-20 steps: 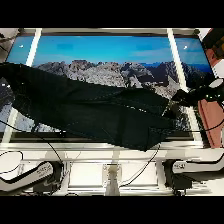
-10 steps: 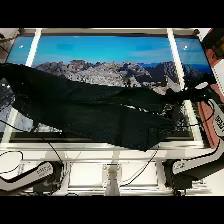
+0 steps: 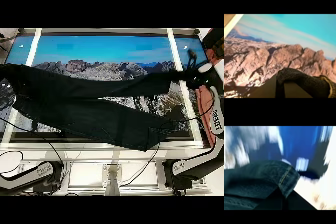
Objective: Fold the clothes and pants, and hang the long-sleeved shirts on hangers.
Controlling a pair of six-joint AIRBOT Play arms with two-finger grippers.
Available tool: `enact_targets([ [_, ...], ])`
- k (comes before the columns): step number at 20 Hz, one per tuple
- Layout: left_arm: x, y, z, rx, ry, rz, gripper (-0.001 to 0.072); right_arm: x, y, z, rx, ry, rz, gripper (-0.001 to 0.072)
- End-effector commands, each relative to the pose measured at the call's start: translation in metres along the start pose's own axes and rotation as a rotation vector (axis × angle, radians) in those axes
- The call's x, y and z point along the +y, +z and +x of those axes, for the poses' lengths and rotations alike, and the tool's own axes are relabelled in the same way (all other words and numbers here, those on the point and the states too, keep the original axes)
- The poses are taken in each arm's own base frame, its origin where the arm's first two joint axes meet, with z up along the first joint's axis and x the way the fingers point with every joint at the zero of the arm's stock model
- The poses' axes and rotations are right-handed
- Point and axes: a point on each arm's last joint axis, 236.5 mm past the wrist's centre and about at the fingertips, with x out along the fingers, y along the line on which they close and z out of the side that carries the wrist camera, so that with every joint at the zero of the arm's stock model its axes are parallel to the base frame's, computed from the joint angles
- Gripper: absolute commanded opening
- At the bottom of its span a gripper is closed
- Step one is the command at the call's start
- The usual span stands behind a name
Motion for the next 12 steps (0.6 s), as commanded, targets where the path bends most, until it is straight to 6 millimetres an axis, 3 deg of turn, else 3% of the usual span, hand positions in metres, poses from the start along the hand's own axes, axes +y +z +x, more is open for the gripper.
enact_targets([
  [1, 0.007, 0.010, 0.000, -0.044, 0.027, -0.057, 0.0044, 0.021, 0.089, -0.045, -0.222, -0.037, -0.228, 0.0016],
  [2, 0.007, 0.009, 0.001, -0.042, 0.026, -0.057, 0.0044, 0.030, 0.093, -0.054, -0.221, -0.035, -0.300, 0.0016],
  [4, 0.007, 0.008, 0.002, -0.038, 0.026, -0.057, 0.0045, 0.041, 0.075, -0.057, -0.133, -0.035, -0.393, 0.0014],
  [8, 0.005, -0.013, 0.010, 0.026, 0.008, -0.061, 0.0044, 0.032, -0.018, -0.032, 0.230, -0.079, -0.534, 0.0013],
  [9, 0.004, -0.019, 0.012, 0.045, 0.002, -0.062, 0.0044, 0.034, -0.033, -0.027, 0.272, -0.090, -0.564, 0.0012],
  [11, 0.004, -0.023, 0.014, 0.057, 0.000, -0.063, 0.0044, 0.046, -0.036, -0.026, 0.268, -0.142, -0.664, 0.0012],
  [12, 0.005, -0.022, 0.014, 0.055, 0.002, -0.063, 0.0045, 0.056, -0.020, -0.031, 0.206, -0.177, -0.720, 0.0012],
])
